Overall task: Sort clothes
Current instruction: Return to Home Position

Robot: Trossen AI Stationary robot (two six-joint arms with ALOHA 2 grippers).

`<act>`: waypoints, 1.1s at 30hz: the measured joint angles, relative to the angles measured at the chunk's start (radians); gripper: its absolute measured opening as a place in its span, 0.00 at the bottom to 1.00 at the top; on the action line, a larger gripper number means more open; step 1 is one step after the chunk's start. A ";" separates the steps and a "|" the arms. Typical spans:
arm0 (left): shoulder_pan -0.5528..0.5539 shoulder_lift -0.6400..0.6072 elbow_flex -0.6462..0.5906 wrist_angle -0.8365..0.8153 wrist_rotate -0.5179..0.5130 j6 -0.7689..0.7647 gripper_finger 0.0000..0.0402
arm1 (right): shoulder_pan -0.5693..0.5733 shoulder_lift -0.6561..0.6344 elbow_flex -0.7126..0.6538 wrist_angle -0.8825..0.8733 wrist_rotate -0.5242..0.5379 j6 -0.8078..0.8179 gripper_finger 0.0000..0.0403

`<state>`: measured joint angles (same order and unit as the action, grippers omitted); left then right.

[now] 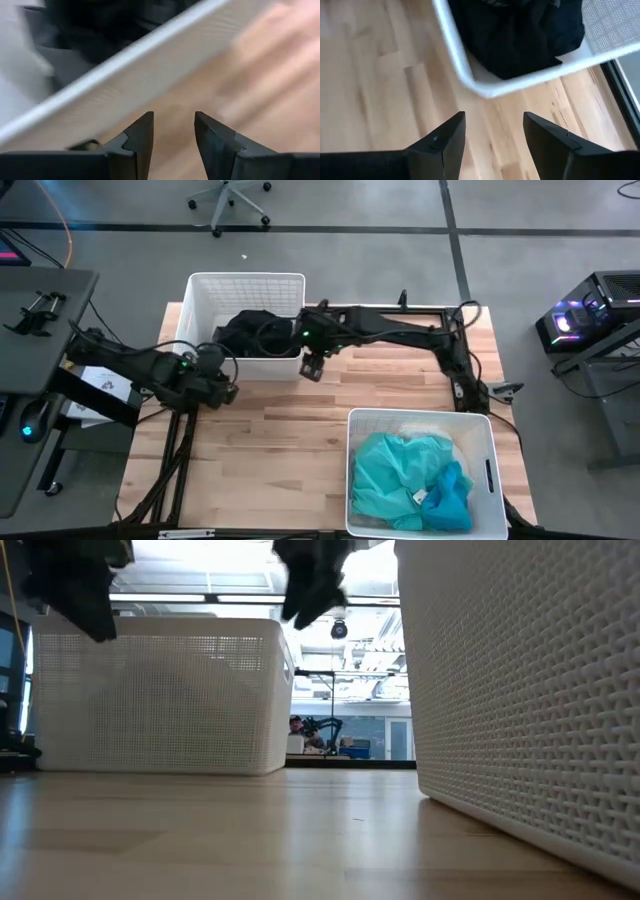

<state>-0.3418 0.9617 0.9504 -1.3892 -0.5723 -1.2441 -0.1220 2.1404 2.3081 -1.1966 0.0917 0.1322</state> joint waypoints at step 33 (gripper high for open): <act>0.147 0.252 0.055 1.638 0.441 0.984 0.00 | 0.213 -0.769 0.001 -0.308 0.020 0.047 0.46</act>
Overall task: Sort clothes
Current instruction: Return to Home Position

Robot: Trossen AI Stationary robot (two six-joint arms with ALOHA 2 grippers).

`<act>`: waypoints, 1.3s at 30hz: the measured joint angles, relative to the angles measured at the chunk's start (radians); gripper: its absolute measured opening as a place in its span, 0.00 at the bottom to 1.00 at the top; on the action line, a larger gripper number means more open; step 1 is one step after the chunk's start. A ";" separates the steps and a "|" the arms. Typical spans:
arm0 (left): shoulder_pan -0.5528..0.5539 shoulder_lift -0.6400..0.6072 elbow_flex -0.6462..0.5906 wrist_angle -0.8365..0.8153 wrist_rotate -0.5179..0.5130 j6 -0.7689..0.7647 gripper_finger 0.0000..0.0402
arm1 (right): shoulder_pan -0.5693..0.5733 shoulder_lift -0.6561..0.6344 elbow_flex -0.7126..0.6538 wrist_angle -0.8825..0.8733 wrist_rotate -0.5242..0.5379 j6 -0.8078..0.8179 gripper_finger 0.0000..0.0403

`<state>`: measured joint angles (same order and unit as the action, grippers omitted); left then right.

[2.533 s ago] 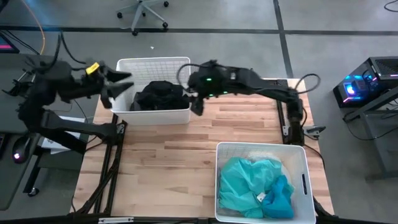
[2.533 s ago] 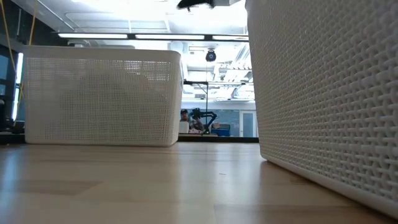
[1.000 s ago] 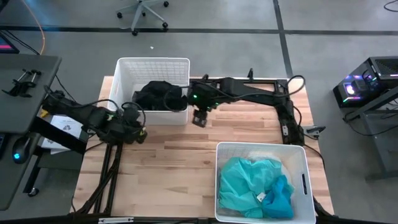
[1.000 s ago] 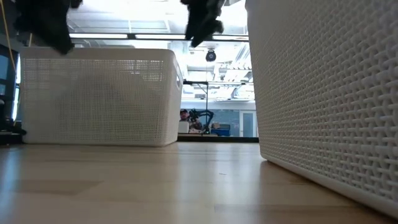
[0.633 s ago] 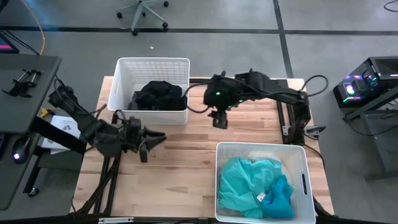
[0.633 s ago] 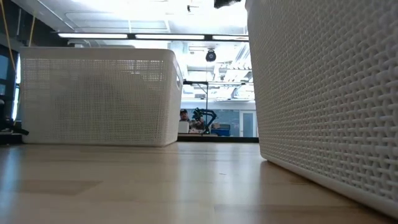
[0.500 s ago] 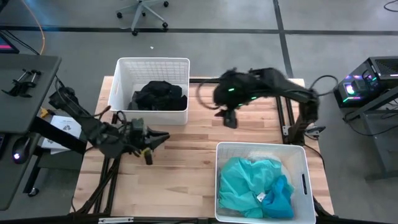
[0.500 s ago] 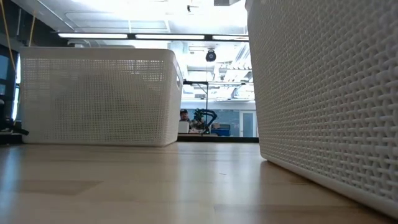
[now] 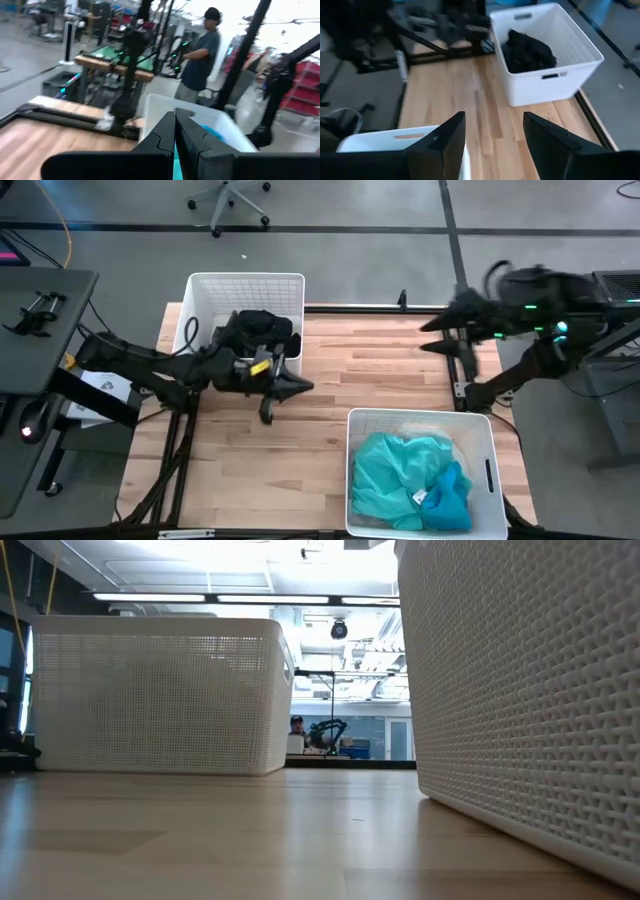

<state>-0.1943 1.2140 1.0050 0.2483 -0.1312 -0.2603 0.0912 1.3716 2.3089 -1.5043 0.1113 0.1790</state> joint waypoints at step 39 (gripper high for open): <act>-0.030 -0.149 -0.082 -0.303 -0.002 0.185 0.00 | 0.205 -0.962 -1.615 1.405 0.430 0.005 0.01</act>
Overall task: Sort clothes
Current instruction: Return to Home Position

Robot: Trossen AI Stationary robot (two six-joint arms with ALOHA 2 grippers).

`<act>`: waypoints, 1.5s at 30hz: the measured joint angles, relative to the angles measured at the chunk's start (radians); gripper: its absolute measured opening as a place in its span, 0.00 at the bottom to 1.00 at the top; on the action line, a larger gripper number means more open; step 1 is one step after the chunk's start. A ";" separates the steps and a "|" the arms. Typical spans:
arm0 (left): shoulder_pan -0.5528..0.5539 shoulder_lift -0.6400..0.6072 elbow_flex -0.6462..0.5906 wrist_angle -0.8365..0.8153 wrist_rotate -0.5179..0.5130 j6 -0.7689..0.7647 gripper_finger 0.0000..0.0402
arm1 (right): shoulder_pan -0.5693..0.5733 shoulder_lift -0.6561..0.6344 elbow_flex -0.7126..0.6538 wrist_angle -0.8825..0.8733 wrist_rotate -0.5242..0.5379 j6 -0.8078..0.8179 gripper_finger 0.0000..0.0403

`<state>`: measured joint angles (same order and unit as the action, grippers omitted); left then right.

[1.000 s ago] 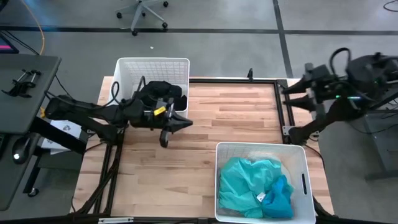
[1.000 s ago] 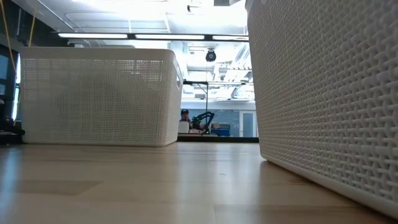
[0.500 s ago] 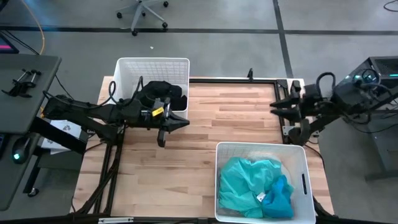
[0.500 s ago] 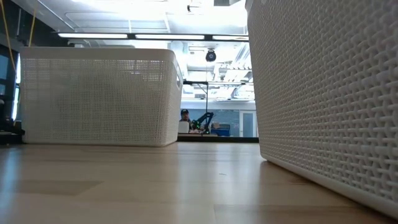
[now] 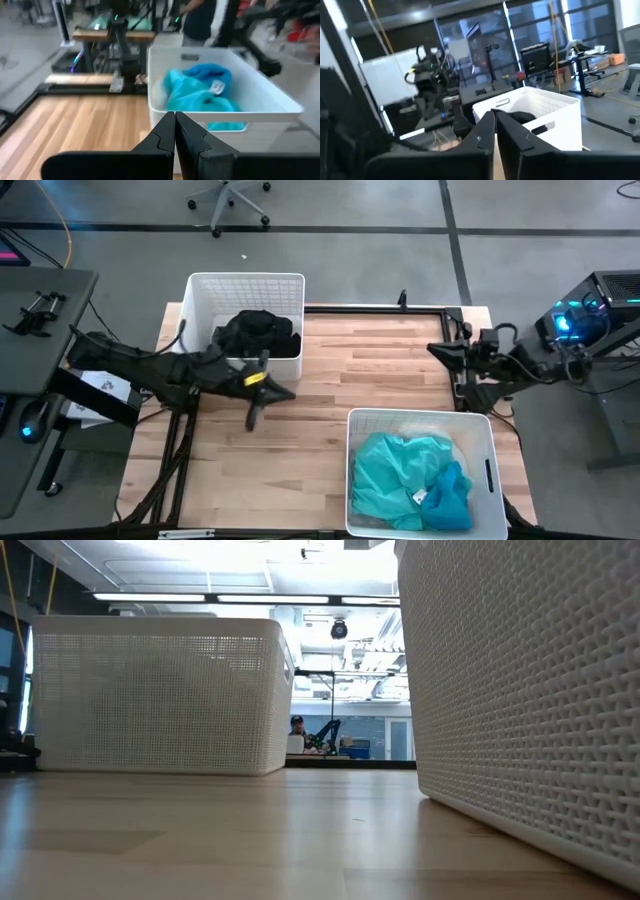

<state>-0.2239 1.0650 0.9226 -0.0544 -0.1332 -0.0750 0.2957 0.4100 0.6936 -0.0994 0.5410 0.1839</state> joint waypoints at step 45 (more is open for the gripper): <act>0.032 -0.778 -0.896 0.454 -0.053 0.025 0.00 | -0.102 -0.063 -0.187 -0.024 -0.195 0.021 0.00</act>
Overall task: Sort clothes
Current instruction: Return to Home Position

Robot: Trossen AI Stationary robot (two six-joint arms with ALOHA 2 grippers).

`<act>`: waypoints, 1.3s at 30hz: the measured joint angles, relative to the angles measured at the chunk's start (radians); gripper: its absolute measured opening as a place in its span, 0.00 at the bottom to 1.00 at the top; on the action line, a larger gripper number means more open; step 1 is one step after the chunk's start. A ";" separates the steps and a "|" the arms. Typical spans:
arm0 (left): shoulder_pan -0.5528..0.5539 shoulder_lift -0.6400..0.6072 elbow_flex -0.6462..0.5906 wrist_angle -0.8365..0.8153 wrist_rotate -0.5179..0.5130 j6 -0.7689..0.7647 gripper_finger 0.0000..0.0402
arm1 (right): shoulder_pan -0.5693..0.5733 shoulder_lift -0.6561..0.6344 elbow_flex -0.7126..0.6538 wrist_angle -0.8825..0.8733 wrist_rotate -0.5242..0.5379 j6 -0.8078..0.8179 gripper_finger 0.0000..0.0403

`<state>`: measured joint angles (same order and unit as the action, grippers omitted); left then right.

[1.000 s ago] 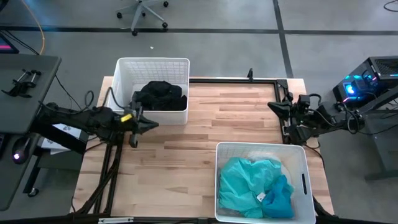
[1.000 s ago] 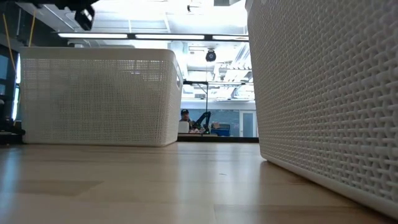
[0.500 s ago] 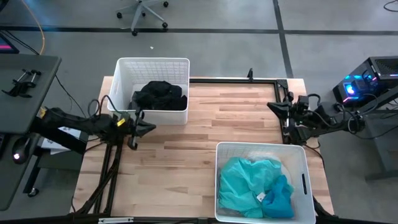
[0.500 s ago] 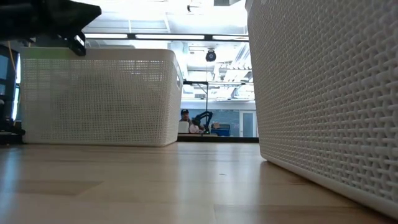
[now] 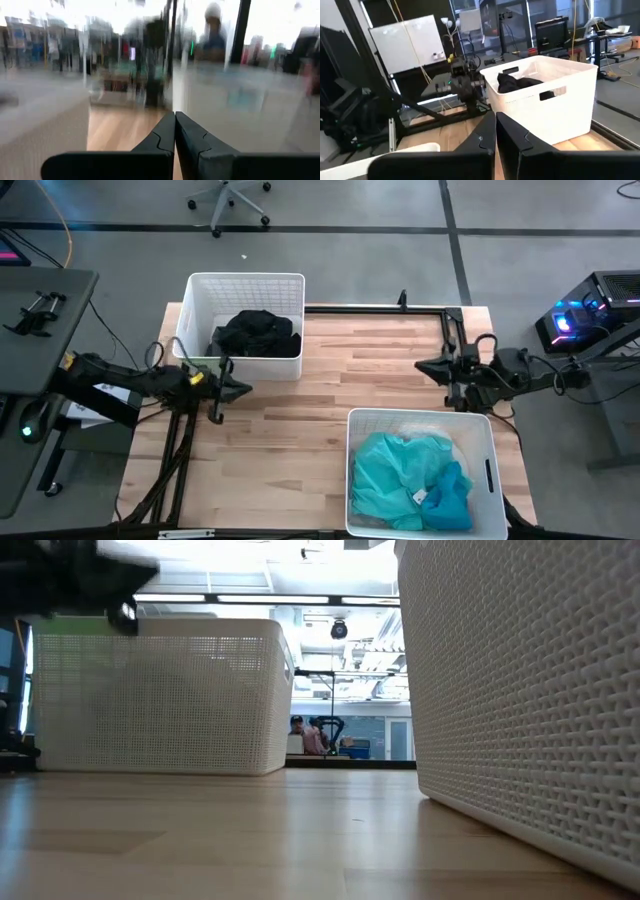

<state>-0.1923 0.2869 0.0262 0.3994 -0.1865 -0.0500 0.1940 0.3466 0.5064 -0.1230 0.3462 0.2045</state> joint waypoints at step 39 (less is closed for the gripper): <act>-0.082 0.040 -0.016 -0.066 -0.137 -0.033 0.00 | -0.267 0.162 -0.309 0.551 -0.348 0.075 0.00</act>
<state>-0.2741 0.3271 0.0105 0.3332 -0.3233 -0.0833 -0.0731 0.5087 0.1972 0.4281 -0.0018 0.2794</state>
